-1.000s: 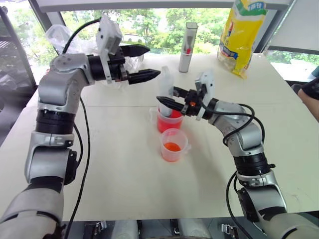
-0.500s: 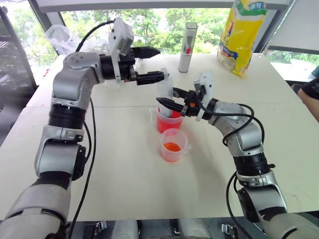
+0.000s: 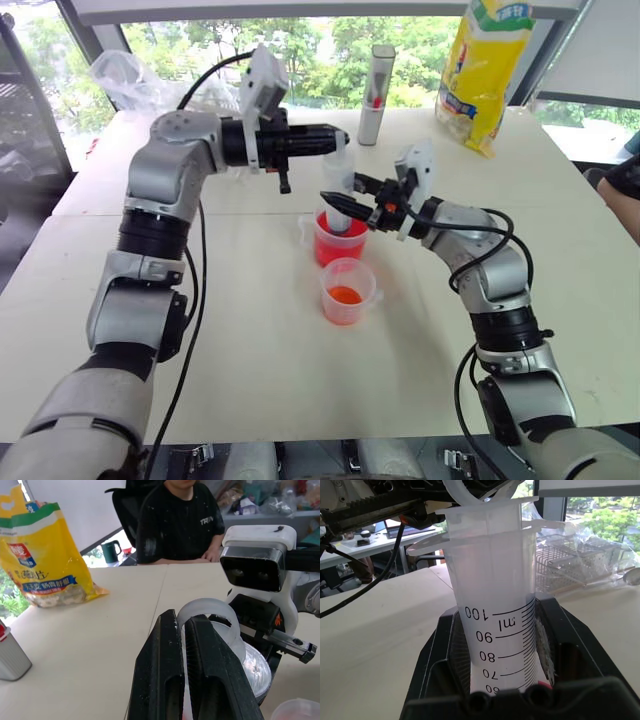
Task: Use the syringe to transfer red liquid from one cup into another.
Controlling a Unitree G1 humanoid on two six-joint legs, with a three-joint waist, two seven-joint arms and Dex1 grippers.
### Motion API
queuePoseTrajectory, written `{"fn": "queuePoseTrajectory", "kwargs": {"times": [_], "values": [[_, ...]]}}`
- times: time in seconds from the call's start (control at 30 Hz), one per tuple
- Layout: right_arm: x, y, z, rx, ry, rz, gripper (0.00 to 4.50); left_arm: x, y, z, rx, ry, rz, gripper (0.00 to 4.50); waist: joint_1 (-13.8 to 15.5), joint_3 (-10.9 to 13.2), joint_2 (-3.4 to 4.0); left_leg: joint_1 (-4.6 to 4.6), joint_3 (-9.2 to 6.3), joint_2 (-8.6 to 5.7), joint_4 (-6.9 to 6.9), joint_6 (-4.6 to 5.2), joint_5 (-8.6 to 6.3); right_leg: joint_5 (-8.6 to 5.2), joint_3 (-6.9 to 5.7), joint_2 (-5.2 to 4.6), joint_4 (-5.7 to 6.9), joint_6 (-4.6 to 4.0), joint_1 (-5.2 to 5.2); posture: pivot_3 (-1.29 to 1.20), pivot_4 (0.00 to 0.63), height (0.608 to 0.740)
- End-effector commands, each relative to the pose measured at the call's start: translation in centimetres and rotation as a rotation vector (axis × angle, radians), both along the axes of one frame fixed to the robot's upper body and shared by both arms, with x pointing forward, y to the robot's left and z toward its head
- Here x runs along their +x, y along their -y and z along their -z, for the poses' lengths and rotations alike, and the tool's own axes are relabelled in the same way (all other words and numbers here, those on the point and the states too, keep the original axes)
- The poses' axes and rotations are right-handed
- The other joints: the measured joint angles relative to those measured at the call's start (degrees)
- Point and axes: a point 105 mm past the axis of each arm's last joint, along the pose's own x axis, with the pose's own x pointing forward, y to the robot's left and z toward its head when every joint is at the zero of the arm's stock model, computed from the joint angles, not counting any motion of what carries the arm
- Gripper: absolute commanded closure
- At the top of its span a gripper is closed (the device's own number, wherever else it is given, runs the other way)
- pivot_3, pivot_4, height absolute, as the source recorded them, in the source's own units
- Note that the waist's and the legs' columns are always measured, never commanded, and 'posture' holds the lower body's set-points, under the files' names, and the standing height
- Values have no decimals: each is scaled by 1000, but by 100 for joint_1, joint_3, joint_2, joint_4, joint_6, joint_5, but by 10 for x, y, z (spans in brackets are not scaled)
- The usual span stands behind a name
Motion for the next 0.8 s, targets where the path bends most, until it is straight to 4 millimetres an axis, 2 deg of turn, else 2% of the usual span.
{"fn": "queuePoseTrajectory", "kwargs": {"times": [0.03,0.47,0.8], "values": [[-6,-10,-6,5,38,-53,3110,-5,1,-24,-43,64,6,4457,1,0,0,0,0,0,0,0,0,0,0,0,0,0,0,0,150,740],[-4,-10,13,-2,-19,-53,3110,-2,6,-46,-108,88,2,4457,-4,0,0,0,0,0,1,-1,0,0,0,1,1,0,0,0,150,740],[-5,-15,28,5,-78,-60,3110,0,6,-52,-119,102,-1,4457,-2,0,0,1,-1,-1,1,-1,1,0,0,1,3,0,0,0,150,740]]}}
